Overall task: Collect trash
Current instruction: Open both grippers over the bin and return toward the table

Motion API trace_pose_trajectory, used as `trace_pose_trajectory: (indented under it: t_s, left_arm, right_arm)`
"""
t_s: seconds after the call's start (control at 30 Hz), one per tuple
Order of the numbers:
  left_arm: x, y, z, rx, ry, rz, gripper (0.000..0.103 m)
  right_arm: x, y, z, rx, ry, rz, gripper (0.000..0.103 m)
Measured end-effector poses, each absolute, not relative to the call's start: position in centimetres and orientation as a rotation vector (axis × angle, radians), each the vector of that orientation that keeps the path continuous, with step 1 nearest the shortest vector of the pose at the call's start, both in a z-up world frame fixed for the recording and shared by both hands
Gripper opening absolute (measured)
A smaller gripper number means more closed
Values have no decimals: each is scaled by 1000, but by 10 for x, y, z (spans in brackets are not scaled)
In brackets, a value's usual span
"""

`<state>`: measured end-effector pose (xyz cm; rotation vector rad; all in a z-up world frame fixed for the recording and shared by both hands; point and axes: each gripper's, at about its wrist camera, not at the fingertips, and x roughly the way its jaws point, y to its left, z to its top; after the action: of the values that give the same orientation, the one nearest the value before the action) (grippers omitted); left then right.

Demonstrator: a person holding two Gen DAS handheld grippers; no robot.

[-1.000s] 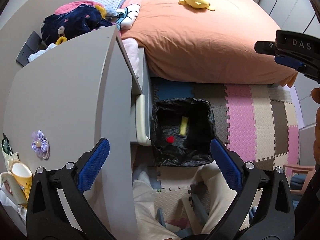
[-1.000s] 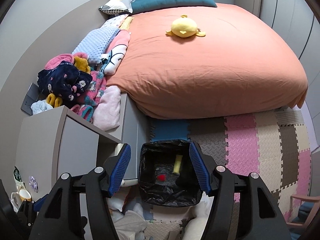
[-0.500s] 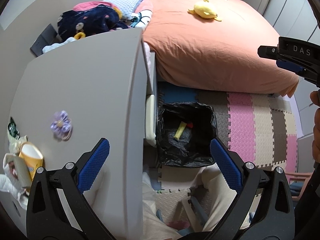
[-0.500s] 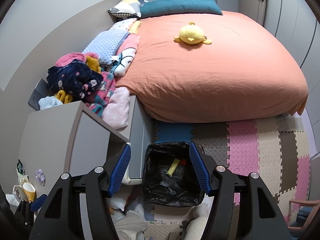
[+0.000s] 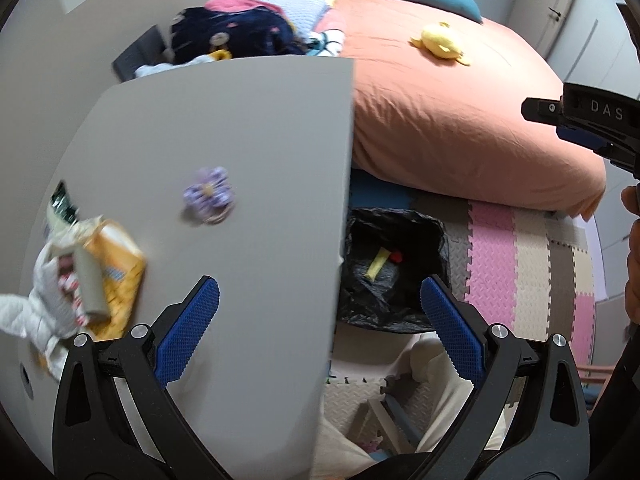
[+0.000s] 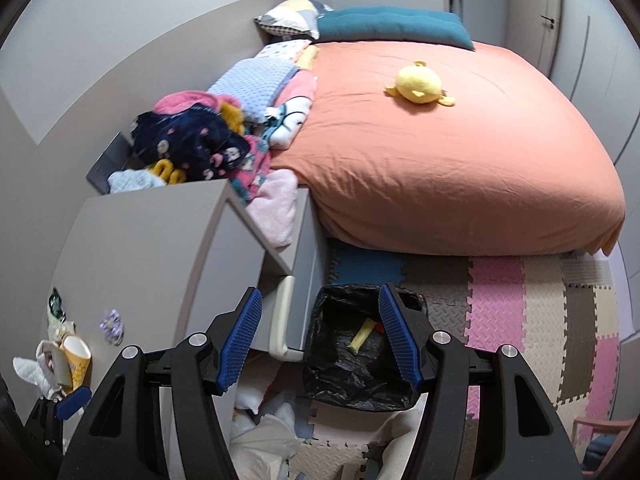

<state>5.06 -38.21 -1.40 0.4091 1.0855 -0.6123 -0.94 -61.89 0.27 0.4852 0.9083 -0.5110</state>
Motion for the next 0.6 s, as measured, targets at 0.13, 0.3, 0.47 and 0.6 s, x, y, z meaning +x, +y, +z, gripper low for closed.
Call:
trace_pose_trajectory:
  t_s: [0.13,0.3,0.47,0.6]
  left_arm:
    - [56,-354,-13,378,1088,-569,97]
    - [59,-320,-12,346,1087,-511,97]
    - [63,-278,-12,302,1092,-445,97]
    - [68,-245,-13,265,1097,-387,97]
  right_arm:
    - [2,-596,4,462,920,-477,62]
    - [16,-568,5,429,929,-431,62]
    - [32,-538,4,399,946,-379,62]
    - [46,-512,0,369,963,-328,62]
